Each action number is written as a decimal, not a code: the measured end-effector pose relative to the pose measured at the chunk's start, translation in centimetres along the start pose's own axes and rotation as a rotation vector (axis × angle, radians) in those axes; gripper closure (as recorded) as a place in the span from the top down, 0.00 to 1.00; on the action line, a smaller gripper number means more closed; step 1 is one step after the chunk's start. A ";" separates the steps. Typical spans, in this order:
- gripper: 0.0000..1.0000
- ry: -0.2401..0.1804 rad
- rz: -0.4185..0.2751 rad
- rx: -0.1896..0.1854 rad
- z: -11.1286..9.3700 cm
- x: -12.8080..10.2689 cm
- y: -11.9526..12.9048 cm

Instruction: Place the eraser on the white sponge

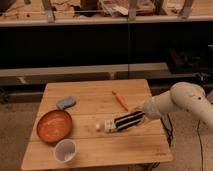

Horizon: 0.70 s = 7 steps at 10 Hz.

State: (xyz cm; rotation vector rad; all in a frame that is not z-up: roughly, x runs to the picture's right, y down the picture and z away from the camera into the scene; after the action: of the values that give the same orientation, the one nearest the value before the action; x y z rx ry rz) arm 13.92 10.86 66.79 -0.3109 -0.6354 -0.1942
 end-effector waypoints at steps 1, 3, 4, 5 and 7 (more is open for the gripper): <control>0.00 0.001 0.003 0.033 0.6 -1.7 -2.0; 0.00 0.014 0.013 0.071 2.0 -4.2 -5.7; 0.00 0.025 0.018 0.088 2.7 -5.5 -7.5; 0.00 0.037 0.028 0.094 3.6 -6.1 -9.4; 0.00 0.063 0.065 0.093 5.0 -5.7 -13.1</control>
State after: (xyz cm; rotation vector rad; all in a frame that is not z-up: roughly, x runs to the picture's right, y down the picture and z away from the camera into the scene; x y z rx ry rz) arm 3.12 0.78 70.12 -0.2348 -0.5697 -0.1111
